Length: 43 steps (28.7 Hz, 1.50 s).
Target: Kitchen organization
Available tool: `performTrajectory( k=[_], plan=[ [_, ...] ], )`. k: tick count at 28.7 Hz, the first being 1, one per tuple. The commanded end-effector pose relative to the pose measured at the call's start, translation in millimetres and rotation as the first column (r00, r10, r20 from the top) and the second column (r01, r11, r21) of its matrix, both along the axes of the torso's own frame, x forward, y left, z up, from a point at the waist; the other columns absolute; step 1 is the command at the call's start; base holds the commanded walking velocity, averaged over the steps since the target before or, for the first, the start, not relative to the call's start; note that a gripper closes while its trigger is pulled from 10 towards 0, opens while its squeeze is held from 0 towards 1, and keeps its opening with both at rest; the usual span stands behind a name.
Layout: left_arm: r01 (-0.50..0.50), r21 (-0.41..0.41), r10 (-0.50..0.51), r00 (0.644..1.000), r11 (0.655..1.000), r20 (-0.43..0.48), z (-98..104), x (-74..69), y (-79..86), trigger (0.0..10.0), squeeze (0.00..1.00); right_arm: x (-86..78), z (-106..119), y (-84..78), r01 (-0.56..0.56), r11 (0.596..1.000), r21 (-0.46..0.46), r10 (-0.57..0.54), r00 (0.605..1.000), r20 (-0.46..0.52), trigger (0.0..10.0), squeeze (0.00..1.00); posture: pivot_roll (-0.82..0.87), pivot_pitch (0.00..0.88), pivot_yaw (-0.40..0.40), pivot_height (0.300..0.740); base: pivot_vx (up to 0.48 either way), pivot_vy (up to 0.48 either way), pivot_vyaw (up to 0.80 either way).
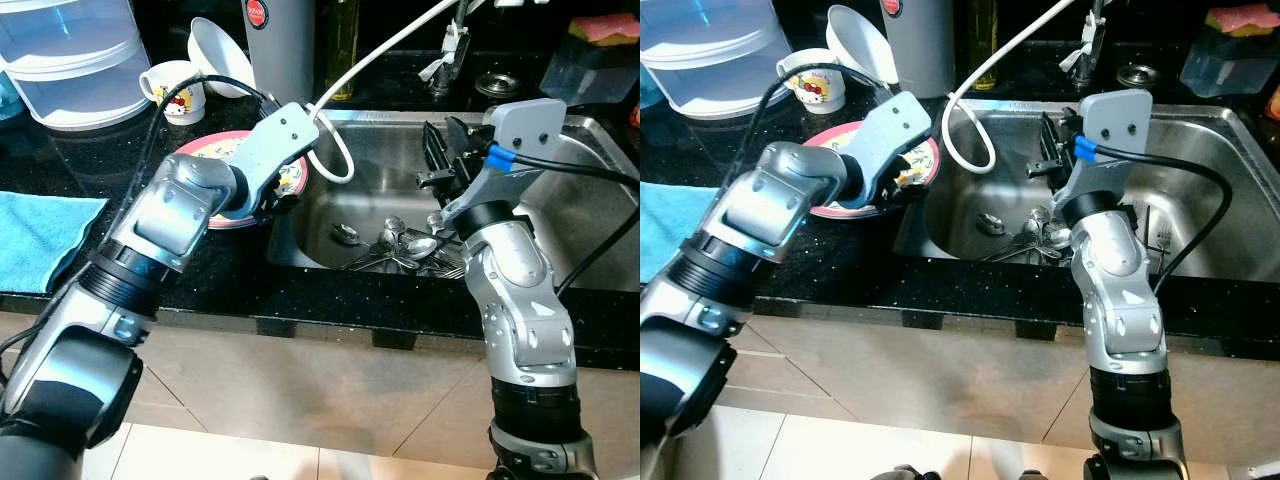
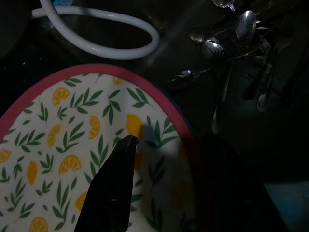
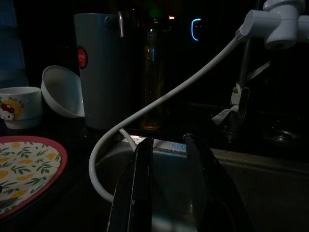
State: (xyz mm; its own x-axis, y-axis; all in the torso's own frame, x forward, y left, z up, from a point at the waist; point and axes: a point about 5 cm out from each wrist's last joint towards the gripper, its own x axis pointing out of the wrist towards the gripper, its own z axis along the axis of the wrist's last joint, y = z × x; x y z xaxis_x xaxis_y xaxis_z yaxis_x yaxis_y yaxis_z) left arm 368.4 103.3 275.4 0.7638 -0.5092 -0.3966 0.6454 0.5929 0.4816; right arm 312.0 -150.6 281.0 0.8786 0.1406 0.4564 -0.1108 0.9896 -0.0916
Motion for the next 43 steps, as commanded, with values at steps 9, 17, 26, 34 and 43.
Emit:
performTrajectory(
  k=[9, 17, 26, 34, 43],
  plan=[
    [-0.033, -0.029, 0.033, 0.999, 0.999, -0.011, 0, -1.0, -1.3, 10.0, 0.00, -0.3, 2, 2.8, -0.011, 1.000, 0.002, 0.011, 1.000, 0.011, 10.0, 0.00, 0.05, 0.129, 0.067, 0.740, 0.000, 0.000, 0.00],
    [-0.015, -0.207, 0.007, 0.999, 0.978, -0.036, 25, -1.9, -3.3, 10.0, 0.00, -0.1, 3, 3.0, -0.014, 1.000, 0.003, 0.014, 1.000, 0.014, 10.0, 0.00, 0.05, 0.131, 0.063, 0.740, 0.000, 0.000, 0.00],
    [-0.049, -0.165, 0.033, 0.995, 0.985, -0.096, 12, 0.3, 4.5, 10.0, 0.00, -0.1, 3, 3.1, -0.013, 1.000, 0.004, 0.013, 1.000, 0.015, 10.0, 0.00, 0.06, 0.133, 0.064, 0.740, 0.000, 0.000, 0.00],
    [-0.128, -0.115, 0.118, 0.989, 0.985, -0.089, 1, 7.3, 13.5, 10.0, 0.00, -0.1, 3, 3.2, -0.013, 1.000, 0.004, 0.013, 1.000, 0.015, 10.0, 0.00, 0.06, 0.135, 0.064, 0.740, 0.000, 0.000, 0.00],
    [-0.171, -0.144, 0.160, 0.983, 0.975, -0.086, 4, 11.1, 17.4, 10.0, 0.00, -0.2, 3, 3.2, -0.017, 1.000, 0.004, 0.017, 1.000, 0.016, 10.0, 0.00, 0.06, 0.130, 0.062, 0.740, 0.000, 0.000, 0.00]
  ],
)
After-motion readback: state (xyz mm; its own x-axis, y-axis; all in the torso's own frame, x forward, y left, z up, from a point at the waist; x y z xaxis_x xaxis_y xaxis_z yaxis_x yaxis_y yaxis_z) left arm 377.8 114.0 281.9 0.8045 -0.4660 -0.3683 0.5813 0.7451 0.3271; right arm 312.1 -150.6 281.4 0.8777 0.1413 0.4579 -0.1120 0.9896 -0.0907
